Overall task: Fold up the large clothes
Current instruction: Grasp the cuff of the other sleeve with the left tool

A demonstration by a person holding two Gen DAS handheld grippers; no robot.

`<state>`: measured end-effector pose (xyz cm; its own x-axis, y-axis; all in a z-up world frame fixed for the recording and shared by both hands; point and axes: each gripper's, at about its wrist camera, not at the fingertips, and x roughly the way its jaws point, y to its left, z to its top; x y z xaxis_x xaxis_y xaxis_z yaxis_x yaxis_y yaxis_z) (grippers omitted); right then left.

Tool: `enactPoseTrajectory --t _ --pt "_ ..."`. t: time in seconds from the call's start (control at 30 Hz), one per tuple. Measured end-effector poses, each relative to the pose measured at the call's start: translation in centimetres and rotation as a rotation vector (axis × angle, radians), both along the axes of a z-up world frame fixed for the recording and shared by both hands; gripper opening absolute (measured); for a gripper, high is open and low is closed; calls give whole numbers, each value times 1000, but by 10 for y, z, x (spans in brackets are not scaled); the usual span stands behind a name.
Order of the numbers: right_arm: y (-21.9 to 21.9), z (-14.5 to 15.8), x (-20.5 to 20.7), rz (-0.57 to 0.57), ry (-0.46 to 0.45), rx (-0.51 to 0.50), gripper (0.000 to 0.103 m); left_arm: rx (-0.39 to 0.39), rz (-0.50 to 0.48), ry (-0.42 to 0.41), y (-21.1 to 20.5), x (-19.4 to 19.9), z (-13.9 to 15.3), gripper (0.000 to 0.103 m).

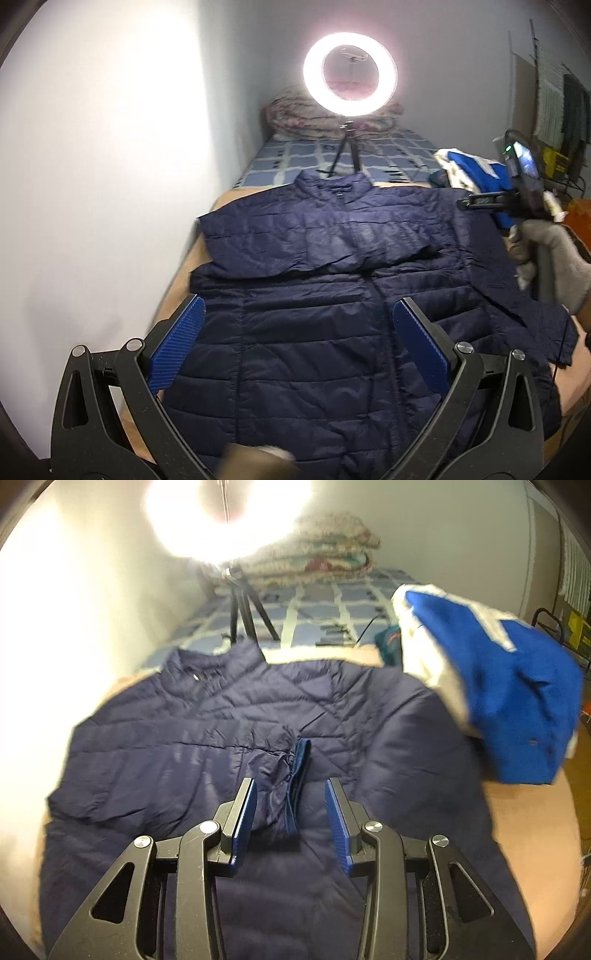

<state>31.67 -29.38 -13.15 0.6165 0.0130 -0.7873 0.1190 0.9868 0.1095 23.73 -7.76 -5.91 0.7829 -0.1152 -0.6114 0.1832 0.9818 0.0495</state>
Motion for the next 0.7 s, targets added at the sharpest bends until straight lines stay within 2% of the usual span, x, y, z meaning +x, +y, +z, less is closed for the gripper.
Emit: enactPoseTrajectory --t 0.13,0.2,0.37,0.5,0.7 --pt "-11 45 -54 10 -29 -27 39 -12 -70 -4 -19 -10 1 103" --pt "-19 64 -85 -5 -41 -32 47 -3 -101 -1 -33 -15 -1 103" --pt "-42 99 -166 -76 -77 -99 58 -19 -198 28 -68 -29 -7 103" --pt "-63 104 -209 -132 -93 -119 76 -43 -307 48 -105 -45 -11 103" --pt "-110 100 -248 -249 -78 -163 79 -47 -501 93 -187 -70 -20 103"
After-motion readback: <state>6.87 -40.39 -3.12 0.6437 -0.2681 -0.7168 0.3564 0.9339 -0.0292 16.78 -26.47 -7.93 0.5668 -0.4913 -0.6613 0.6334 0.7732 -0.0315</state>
